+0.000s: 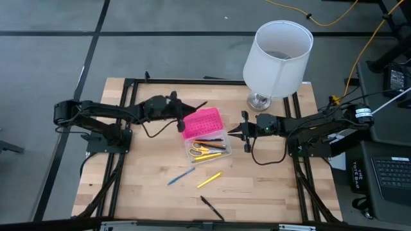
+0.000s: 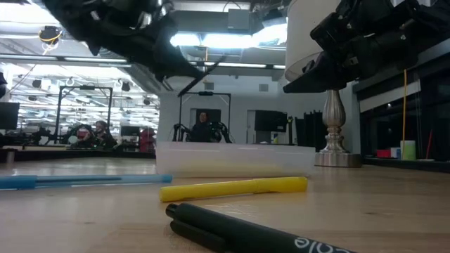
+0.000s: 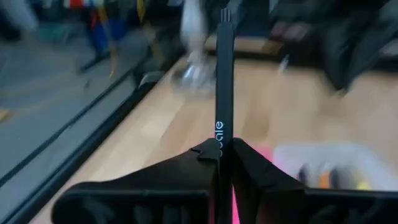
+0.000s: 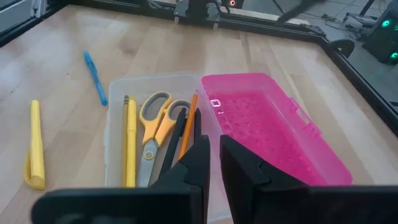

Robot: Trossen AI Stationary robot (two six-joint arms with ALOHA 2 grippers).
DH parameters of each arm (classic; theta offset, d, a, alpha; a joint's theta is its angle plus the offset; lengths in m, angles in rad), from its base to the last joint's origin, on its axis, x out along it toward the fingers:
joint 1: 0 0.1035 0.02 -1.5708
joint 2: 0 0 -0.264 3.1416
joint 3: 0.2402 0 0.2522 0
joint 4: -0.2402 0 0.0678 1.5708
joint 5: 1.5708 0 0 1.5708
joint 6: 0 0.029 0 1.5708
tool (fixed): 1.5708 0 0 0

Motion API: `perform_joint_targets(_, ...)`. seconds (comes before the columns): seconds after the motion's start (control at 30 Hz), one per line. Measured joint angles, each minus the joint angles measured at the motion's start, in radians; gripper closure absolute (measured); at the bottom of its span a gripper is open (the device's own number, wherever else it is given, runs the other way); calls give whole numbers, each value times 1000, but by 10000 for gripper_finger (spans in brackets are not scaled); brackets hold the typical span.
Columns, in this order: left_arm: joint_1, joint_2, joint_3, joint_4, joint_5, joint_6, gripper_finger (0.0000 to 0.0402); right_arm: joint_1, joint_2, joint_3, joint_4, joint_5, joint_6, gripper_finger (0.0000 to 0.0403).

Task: Pick & place school supplies into a supply box
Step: Put the black pen into the pink supply box

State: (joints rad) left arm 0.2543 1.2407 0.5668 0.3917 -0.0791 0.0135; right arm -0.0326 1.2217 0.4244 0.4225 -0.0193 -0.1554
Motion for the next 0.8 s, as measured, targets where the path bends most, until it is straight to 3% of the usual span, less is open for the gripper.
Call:
perform_joint_targets(0.2, -84, -1, -113, 300, 56, 3, 393, 0, 0, 0, 0, 0, 43, 360)
perform_joint_targets(0.53, -251, -1, -124, 278, 53, 105, 393, 0, 0, 0, 0, 0, 96, 360)
perform_joint_targets(0.8, -379, -1, -121, 275, 15, 101, 393, 0, 0, 0, 0, 0, 99, 360)
